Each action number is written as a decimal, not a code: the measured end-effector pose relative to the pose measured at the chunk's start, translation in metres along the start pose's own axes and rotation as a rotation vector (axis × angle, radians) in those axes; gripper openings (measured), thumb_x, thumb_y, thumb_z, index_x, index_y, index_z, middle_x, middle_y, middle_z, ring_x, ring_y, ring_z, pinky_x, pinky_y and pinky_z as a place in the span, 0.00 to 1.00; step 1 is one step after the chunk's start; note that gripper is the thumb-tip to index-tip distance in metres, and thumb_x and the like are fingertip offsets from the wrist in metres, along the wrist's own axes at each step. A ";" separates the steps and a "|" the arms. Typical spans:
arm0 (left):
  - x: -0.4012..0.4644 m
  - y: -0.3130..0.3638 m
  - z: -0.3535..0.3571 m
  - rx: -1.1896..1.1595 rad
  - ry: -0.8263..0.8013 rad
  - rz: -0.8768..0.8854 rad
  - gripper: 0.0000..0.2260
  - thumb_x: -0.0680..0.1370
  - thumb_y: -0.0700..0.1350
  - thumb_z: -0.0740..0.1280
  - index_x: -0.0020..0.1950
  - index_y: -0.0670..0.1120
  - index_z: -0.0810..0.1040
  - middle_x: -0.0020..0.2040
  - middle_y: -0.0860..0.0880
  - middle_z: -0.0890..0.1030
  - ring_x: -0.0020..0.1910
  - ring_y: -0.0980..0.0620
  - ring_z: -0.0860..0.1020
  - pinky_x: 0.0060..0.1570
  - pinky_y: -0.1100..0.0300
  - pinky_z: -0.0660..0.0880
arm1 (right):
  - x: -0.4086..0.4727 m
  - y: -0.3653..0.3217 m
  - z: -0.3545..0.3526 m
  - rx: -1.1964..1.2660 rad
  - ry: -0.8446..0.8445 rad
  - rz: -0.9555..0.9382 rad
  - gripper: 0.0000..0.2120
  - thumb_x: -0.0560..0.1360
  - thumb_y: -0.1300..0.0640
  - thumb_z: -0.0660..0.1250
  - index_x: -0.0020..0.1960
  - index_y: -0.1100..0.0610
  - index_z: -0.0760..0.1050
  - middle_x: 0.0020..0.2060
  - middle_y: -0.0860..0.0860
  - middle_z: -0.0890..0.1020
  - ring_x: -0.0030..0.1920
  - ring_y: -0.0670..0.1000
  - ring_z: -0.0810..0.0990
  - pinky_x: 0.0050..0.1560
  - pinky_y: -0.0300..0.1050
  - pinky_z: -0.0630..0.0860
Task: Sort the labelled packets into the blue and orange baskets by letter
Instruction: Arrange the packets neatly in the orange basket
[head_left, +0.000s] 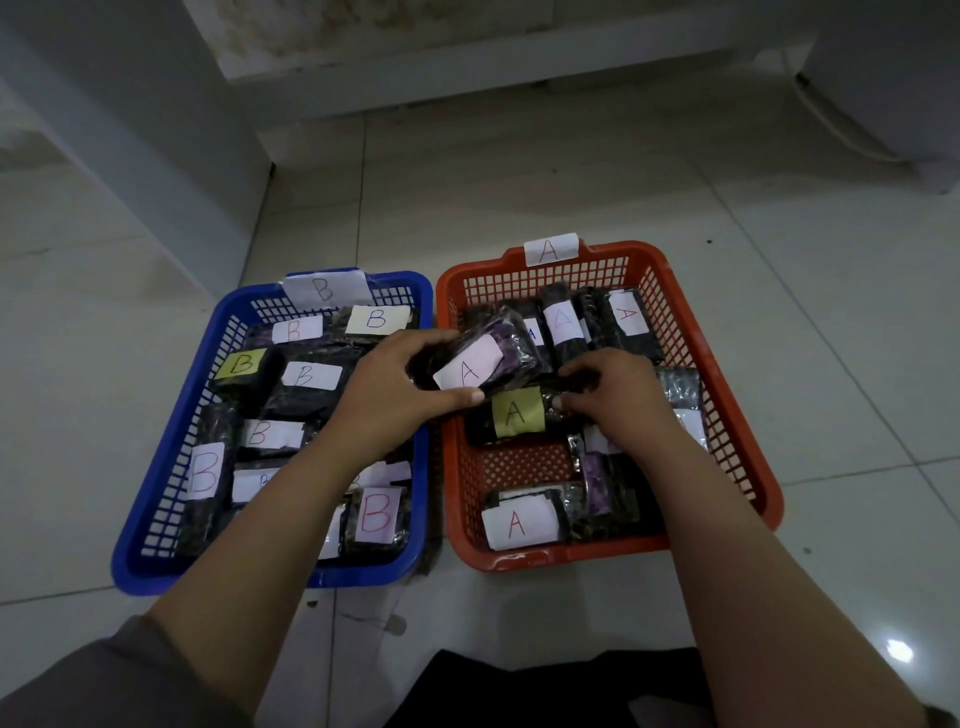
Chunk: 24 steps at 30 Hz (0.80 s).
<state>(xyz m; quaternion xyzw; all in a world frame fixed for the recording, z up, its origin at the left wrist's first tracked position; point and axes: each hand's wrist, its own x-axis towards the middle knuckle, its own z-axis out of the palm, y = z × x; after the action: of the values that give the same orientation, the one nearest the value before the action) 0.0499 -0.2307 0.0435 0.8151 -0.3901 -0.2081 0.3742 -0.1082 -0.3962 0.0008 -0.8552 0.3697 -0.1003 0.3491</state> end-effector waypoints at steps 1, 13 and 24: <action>0.000 0.001 -0.001 0.021 0.007 0.009 0.29 0.65 0.51 0.78 0.64 0.54 0.74 0.59 0.56 0.75 0.58 0.58 0.73 0.56 0.63 0.70 | 0.000 0.002 0.002 -0.003 0.038 0.003 0.15 0.66 0.59 0.77 0.52 0.58 0.81 0.50 0.53 0.81 0.48 0.49 0.77 0.49 0.39 0.72; -0.008 0.009 0.002 0.118 0.008 0.034 0.26 0.67 0.54 0.76 0.63 0.56 0.74 0.56 0.57 0.74 0.54 0.60 0.71 0.47 0.74 0.64 | -0.005 0.002 -0.003 -0.029 -0.125 0.015 0.27 0.67 0.60 0.76 0.65 0.55 0.74 0.42 0.46 0.73 0.45 0.46 0.73 0.38 0.29 0.67; -0.023 0.006 0.010 0.124 -0.055 -0.019 0.28 0.68 0.55 0.75 0.66 0.54 0.73 0.56 0.58 0.71 0.56 0.59 0.70 0.56 0.62 0.69 | -0.001 -0.002 0.008 -0.180 -0.091 -0.009 0.27 0.67 0.58 0.76 0.64 0.59 0.73 0.60 0.56 0.72 0.58 0.55 0.74 0.57 0.45 0.71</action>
<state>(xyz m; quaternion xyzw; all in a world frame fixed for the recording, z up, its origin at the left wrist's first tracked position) 0.0269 -0.2197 0.0427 0.8345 -0.4045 -0.2093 0.3102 -0.1042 -0.3900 -0.0035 -0.8884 0.3570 -0.0292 0.2870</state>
